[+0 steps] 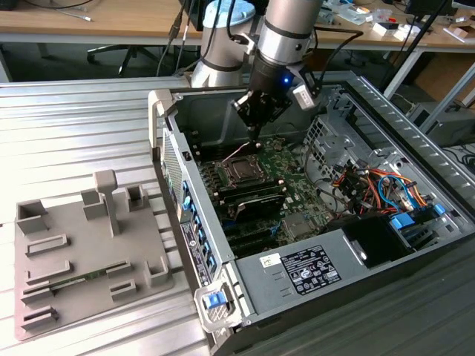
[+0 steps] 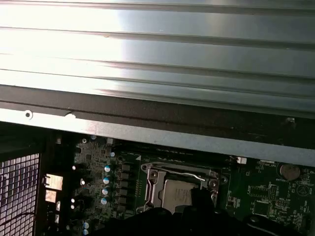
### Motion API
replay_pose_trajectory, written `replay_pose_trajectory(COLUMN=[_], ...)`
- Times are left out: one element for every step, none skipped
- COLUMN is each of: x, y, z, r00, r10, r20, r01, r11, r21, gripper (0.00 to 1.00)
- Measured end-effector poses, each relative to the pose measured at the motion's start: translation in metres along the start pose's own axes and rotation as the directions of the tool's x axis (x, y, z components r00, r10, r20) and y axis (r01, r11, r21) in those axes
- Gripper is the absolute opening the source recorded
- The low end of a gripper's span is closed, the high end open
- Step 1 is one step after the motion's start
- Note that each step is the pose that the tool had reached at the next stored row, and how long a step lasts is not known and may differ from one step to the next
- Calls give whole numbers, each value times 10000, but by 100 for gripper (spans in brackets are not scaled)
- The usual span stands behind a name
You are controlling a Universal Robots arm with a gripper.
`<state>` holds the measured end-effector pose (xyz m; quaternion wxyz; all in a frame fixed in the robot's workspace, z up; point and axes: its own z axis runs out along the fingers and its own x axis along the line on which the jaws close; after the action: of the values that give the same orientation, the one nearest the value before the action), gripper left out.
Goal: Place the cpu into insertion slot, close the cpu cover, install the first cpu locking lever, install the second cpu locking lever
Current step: 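Install the first cpu locking lever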
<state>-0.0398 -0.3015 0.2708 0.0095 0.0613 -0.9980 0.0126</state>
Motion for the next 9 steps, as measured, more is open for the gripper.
replay_pose_trajectory(x=[0, 0, 0, 0, 0, 2, 10, 29, 72], y=[0, 0, 0, 0, 0, 0, 1, 3, 8], z=[-5, -4, -4, -5, -5, -6, -6, -6, -4], r00=[10000, 10000, 10000, 10000, 10000, 10000, 10000, 10000, 10000], r10=[0, 0, 0, 0, 0, 0, -1, -2, -2], r20=[0, 1, 2, 0, 0, 0, -1, -2, 0], r01=[0, 0, 0, 0, 0, 0, 1, 2, 2], r11=[10000, 10000, 10000, 10000, 10000, 10000, 10000, 10000, 10000], r21=[0, -2, -3, -3, -4, -3, -3, -2, -2], gripper=[11, 11, 11, 11, 11, 11, 11, 11, 11])
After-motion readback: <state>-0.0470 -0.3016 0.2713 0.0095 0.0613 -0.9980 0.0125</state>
